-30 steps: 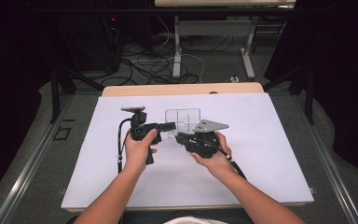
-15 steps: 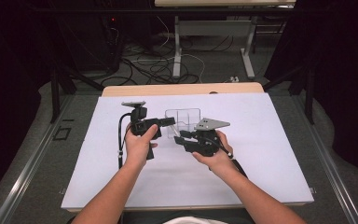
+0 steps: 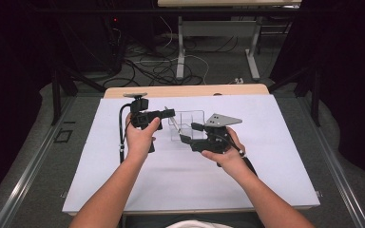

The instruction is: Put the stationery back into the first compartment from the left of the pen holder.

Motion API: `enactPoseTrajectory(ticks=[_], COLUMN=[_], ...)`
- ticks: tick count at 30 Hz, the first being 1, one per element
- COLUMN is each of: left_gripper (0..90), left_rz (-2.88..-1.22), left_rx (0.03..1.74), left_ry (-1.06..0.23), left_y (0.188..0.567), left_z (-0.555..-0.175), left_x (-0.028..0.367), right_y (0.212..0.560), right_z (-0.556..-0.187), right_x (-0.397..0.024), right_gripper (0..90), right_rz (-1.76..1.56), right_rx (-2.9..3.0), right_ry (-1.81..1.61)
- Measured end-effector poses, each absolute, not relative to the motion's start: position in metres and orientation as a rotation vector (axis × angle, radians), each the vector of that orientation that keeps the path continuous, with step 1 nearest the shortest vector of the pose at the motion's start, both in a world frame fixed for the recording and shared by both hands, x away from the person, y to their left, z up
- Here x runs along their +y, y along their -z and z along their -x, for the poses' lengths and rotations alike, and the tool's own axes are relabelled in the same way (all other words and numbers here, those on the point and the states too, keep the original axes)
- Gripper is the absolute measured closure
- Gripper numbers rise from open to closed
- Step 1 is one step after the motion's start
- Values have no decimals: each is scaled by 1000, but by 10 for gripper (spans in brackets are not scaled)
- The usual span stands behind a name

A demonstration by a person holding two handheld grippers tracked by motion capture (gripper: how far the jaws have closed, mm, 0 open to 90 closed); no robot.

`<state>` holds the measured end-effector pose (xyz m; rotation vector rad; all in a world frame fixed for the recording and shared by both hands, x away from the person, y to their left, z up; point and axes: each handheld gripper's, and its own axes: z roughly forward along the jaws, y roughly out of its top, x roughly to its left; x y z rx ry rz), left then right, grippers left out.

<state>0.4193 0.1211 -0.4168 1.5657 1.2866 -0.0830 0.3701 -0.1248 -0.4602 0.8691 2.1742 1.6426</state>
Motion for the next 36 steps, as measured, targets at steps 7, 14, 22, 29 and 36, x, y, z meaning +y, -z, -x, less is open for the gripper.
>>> enactPoseTrajectory(ticks=[7, 14, 22, 29, 36], left_gripper=[798, 798, 798, 798, 798], left_rz=[-1546, -1584, -1575, -1566, -1570], left_rx=[1271, 1247, 1225, 1208, 1211], left_ry=[4, -109, -223, -288, -351], left_y=[409, 401, 397, 395, 398], left_z=[-424, -428, -430, -435, -439], left_x=[122, 121, 120, 120, 117], right_y=[455, 456, 458, 458, 460], right_z=[-376, -383, -391, -395, -398], right_x=[-136, -147, -160, -170, -177], right_gripper=[248, 158, 122, 26, 0], right_rz=[-900, -956, -1031, -1071, -1095], right_rx=[2140, 2136, 2105, 2089, 2066], right_ry=[-1609, -1490, -1454, -1416, -1393])
